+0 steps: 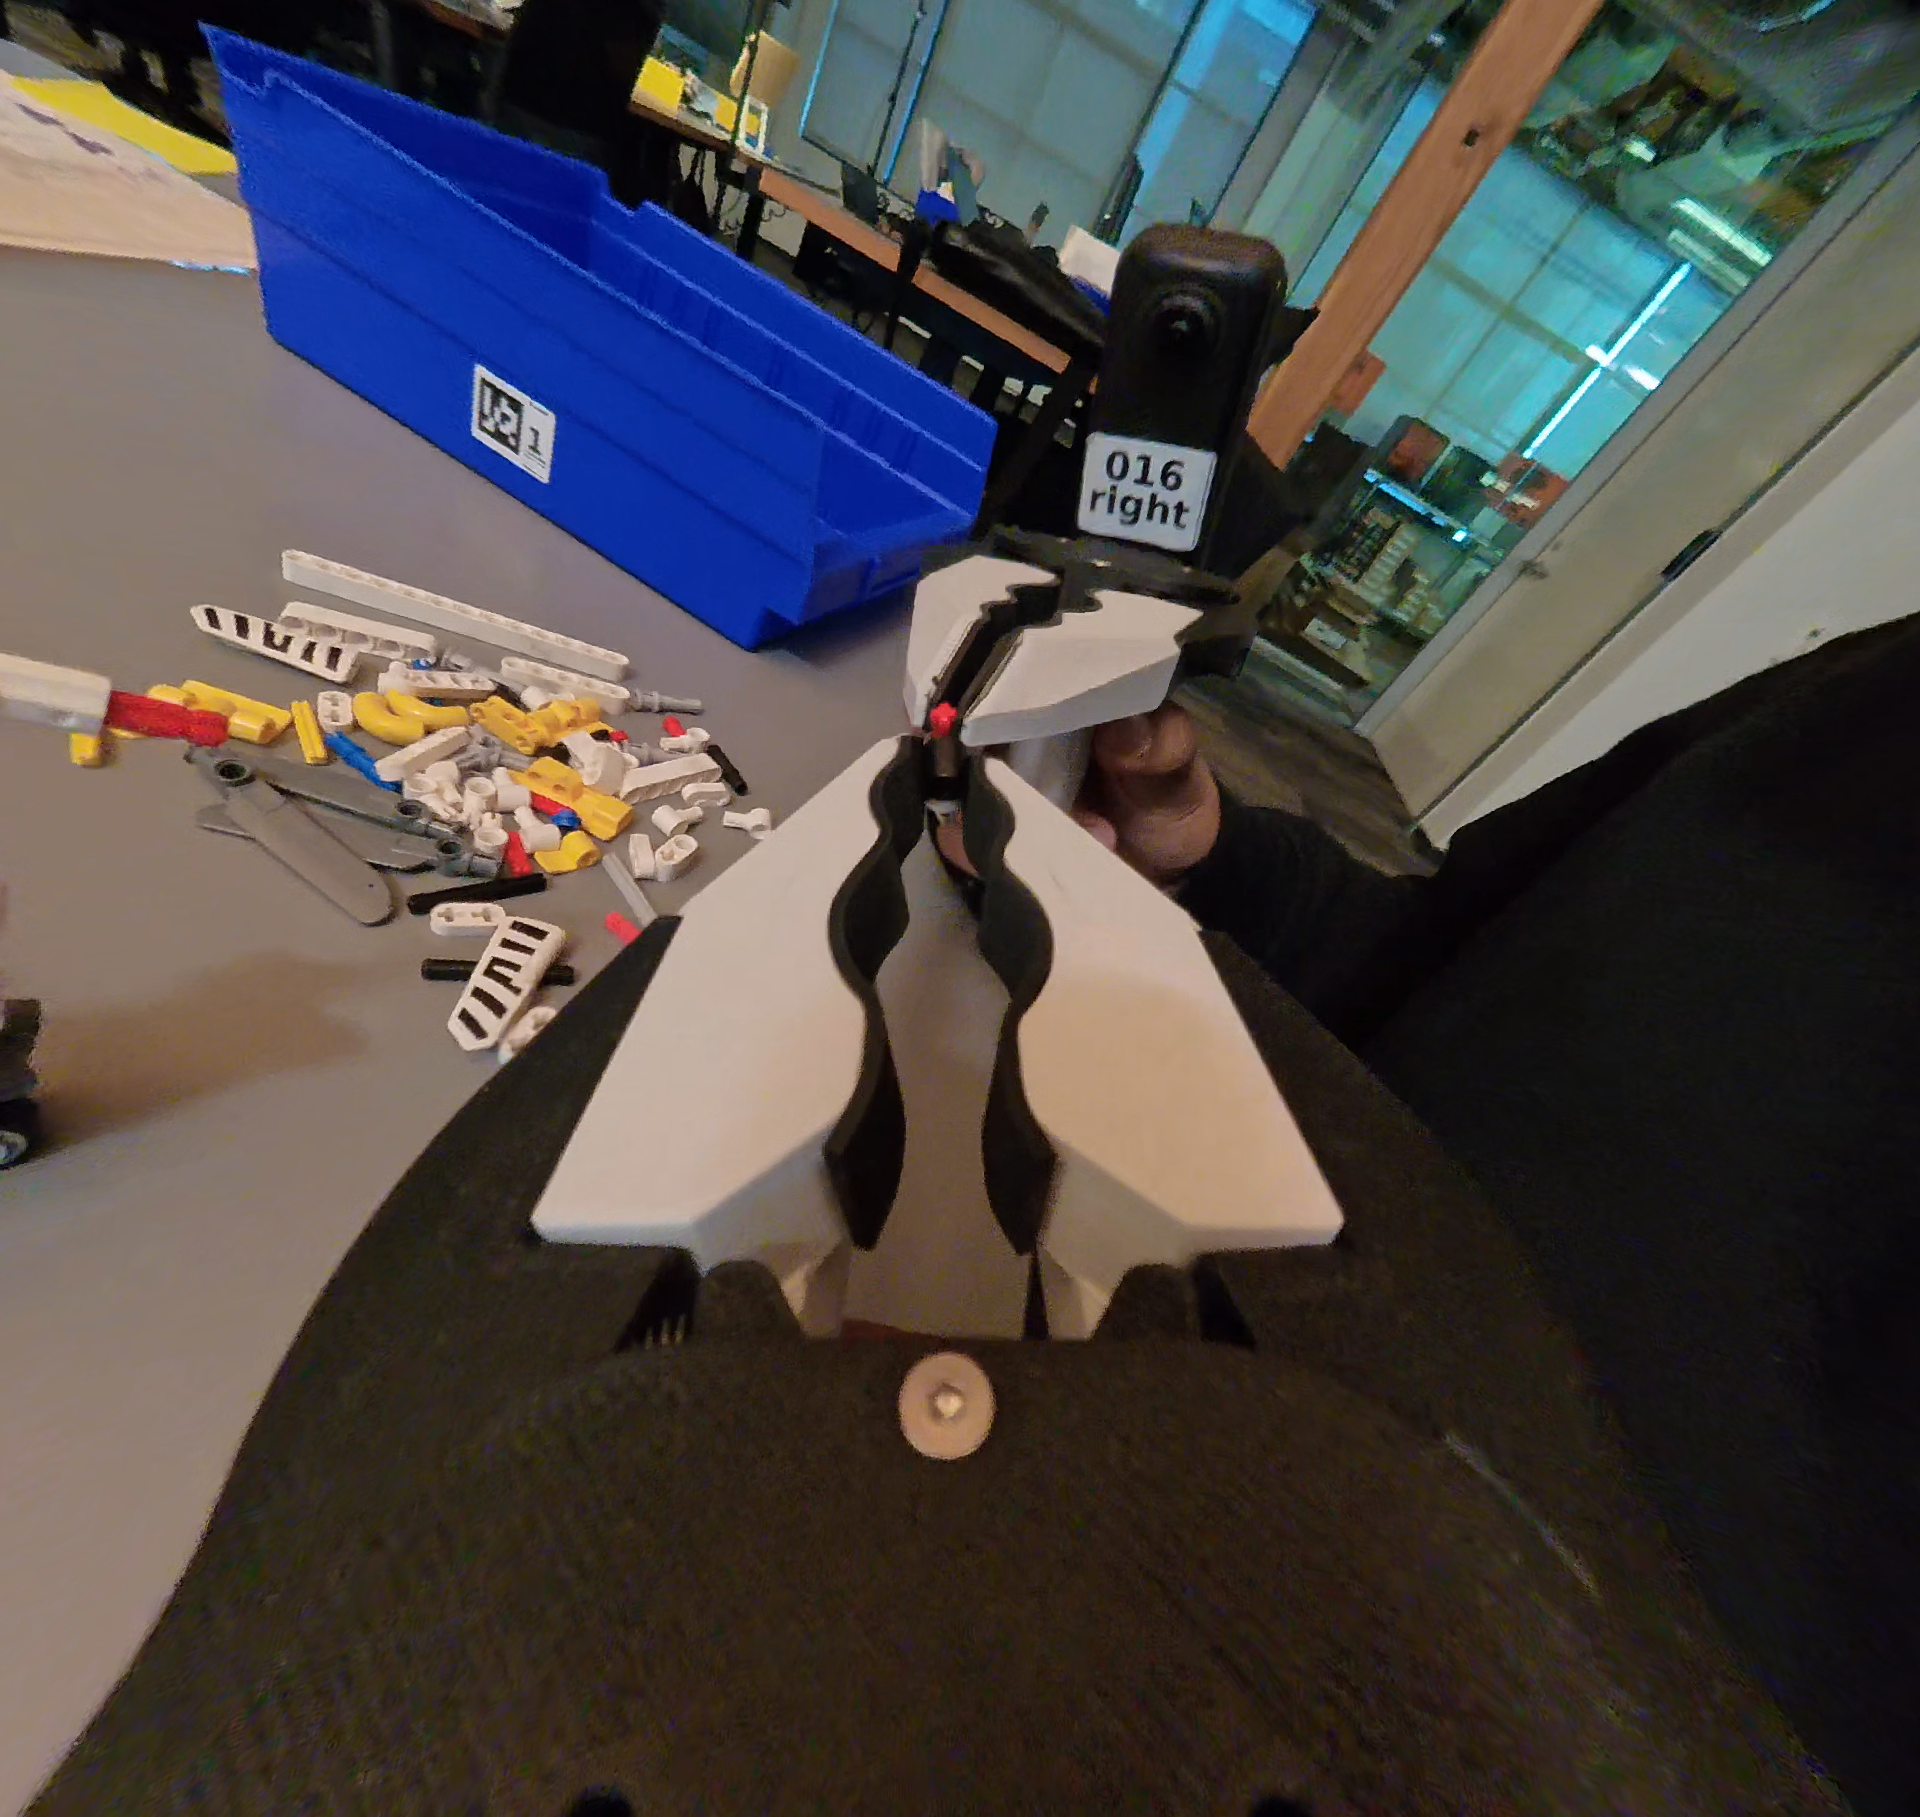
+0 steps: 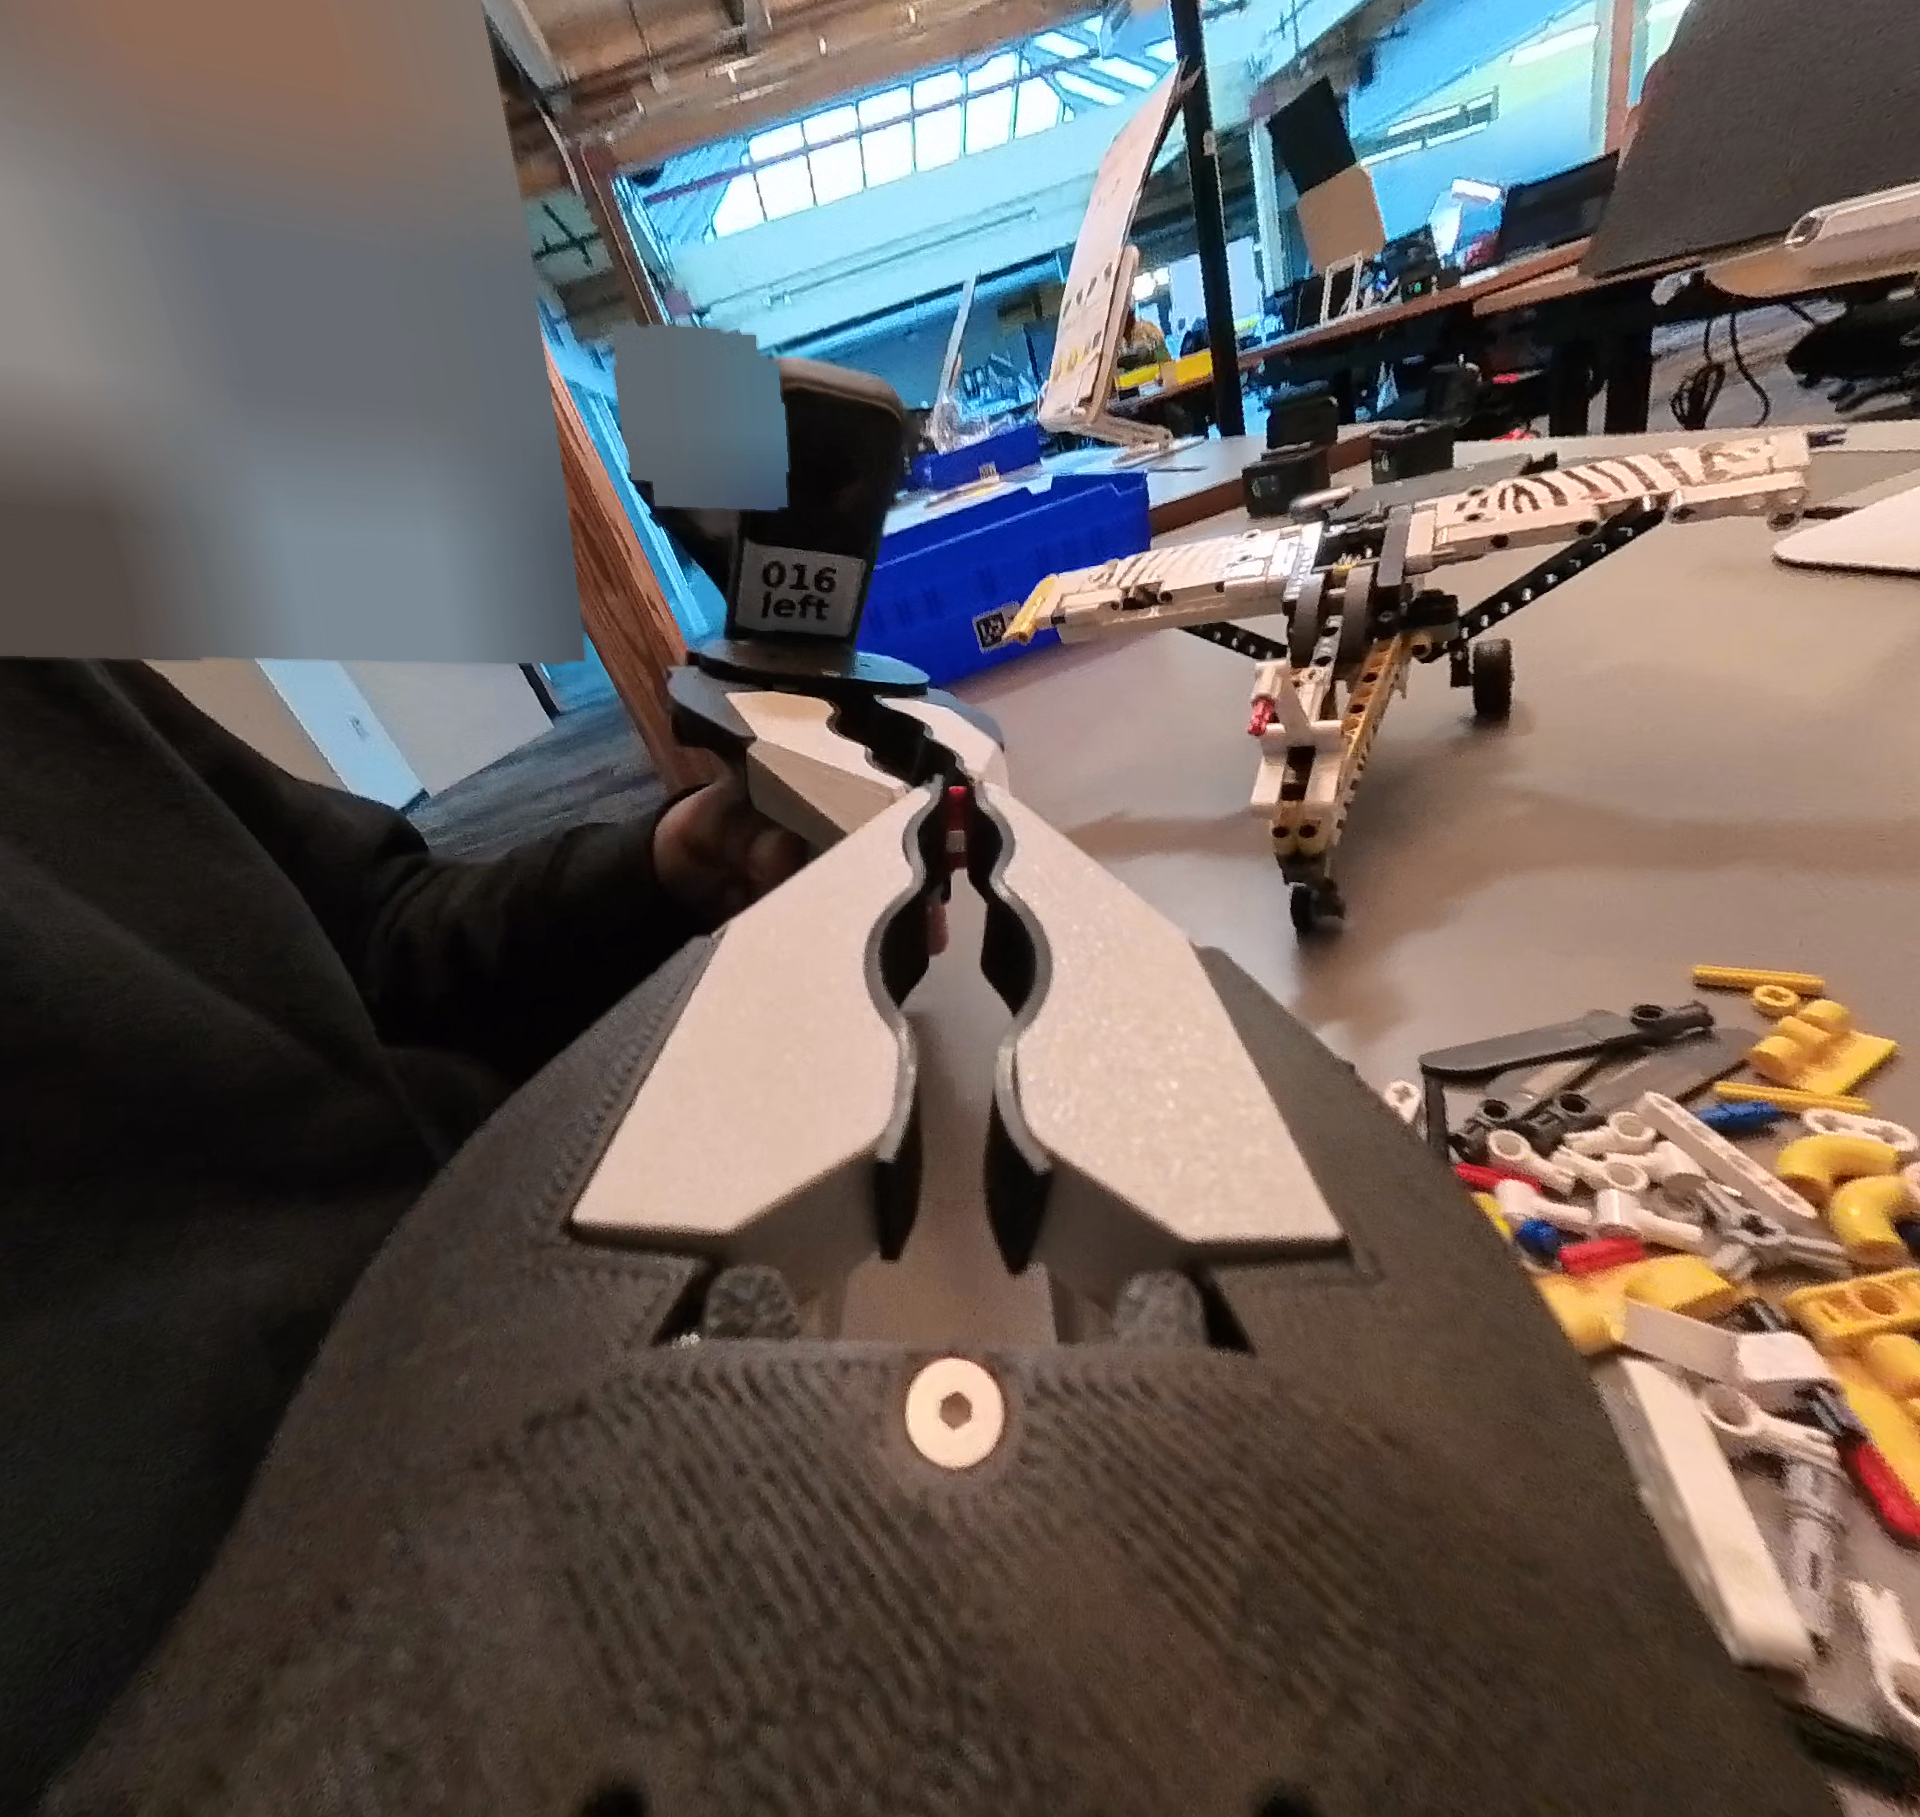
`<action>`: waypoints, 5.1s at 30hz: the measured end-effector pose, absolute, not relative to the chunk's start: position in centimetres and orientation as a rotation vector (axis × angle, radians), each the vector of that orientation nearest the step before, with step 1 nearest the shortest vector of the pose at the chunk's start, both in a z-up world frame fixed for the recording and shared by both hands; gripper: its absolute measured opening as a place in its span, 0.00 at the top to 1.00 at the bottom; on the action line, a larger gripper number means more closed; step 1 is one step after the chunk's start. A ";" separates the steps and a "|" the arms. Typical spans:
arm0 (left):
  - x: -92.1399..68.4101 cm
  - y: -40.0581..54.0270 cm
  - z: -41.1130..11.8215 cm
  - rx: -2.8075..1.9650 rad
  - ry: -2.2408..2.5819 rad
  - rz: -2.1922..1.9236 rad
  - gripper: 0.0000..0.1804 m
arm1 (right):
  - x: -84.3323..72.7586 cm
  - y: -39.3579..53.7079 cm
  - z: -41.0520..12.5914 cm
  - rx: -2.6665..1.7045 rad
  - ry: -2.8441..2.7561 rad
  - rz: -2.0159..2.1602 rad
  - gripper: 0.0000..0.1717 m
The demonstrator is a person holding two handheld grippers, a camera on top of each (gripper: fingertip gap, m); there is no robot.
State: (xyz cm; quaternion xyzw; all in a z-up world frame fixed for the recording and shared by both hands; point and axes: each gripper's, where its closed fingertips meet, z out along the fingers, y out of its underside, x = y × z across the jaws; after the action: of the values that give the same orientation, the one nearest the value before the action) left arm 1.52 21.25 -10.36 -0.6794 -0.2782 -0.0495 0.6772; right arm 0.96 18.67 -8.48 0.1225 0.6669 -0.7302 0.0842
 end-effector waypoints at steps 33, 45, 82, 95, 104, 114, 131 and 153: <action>1.8 21.3 -11.5 -1.632 -0.681 -0.069 0.96 | -0.2 20.4 -7.2 0.419 1.955 -2.127 0.90; 2.8 20.3 -11.0 -1.698 -0.630 -0.049 0.96 | 2.6 17.9 -9.1 0.184 2.108 -2.035 0.96; 2.2 19.2 -8.8 -1.259 -0.679 -0.440 0.95 | 1.8 18.1 -8.1 0.328 1.814 -2.018 1.00; 2.4 19.2 -8.3 -1.233 -0.648 -0.424 0.96 | 1.9 17.9 -7.8 0.352 1.745 -2.002 0.99; 2.1 19.3 -8.8 -1.311 -0.668 -0.337 0.98 | 1.7 17.9 -8.3 0.387 1.749 -1.954 0.99; 1.1 19.8 -8.3 -1.333 -0.721 -0.041 0.96 | 0.1 18.3 -7.2 0.585 1.524 -2.022 1.00; 3.0 20.6 -5.5 -1.289 -0.666 -0.201 0.94 | 1.6 18.9 -3.6 0.577 1.305 -2.308 1.00; 3.0 21.2 -7.4 -1.445 -0.620 -0.066 0.96 | 1.6 19.7 -5.7 0.449 2.011 -2.053 0.92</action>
State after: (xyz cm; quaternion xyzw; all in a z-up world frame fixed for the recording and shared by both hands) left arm 3.05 21.21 -7.38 -0.6502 -0.2791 -0.0299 0.7060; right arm 1.63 19.70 -5.74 0.1533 0.6868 -0.7010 0.1160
